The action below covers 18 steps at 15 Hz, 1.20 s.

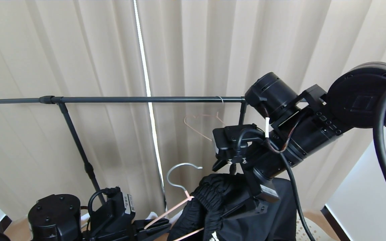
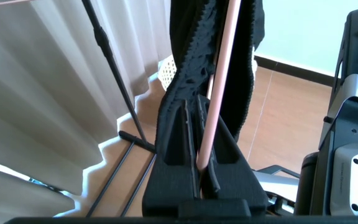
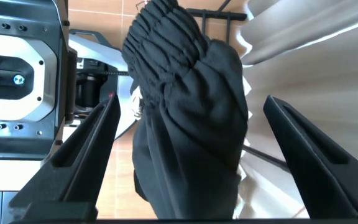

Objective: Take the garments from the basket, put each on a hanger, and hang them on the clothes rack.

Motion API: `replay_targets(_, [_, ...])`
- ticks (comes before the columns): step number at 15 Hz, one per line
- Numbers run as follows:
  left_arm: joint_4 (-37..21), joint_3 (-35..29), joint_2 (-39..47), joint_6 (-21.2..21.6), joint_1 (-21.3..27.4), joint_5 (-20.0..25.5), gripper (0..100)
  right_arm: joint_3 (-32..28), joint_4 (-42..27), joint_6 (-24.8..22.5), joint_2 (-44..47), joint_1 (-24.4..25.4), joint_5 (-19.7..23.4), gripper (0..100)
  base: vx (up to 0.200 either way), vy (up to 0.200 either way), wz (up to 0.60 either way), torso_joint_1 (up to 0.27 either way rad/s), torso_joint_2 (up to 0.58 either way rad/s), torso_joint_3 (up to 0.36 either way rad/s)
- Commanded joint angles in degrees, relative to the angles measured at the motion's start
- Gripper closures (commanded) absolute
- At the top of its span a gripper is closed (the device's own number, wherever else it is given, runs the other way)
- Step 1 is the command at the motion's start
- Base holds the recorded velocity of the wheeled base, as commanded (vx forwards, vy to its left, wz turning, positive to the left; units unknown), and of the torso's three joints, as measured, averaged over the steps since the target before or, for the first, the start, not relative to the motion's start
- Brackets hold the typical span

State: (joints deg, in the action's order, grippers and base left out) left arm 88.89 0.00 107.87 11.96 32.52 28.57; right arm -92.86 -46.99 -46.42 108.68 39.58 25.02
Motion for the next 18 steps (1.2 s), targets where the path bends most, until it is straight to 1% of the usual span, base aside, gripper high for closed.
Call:
replay_targets(1, [0.14,0.00,-0.03,-0.01,0.00,-0.01,100,-0.04,-0.11,0.10,0.92,0.76,0.21,0,0.000,0.000,0.00,0.000,0.00,0.000])
replay_targets(16, [0.40,0.00,-0.30,-0.09,0.00,-0.01,100,0.22,-0.11,0.72,3.47,1.29,0.12,0,0.000,0.000,0.00,0.000,0.00,0.000])
replay_targets(17, [0.32,0.00,-0.47,-0.09,0.00,-0.01,100,0.22,-0.11,0.81,3.47,1.29,0.12,100,0.000,0.000,0.00,0.000,0.00,0.000])
replay_targets(18, [0.40,0.00,-0.47,-0.09,0.00,-0.01,100,0.22,-0.03,0.89,3.47,1.29,0.12,100,0.000,0.000,0.00,0.000,0.00,0.000])
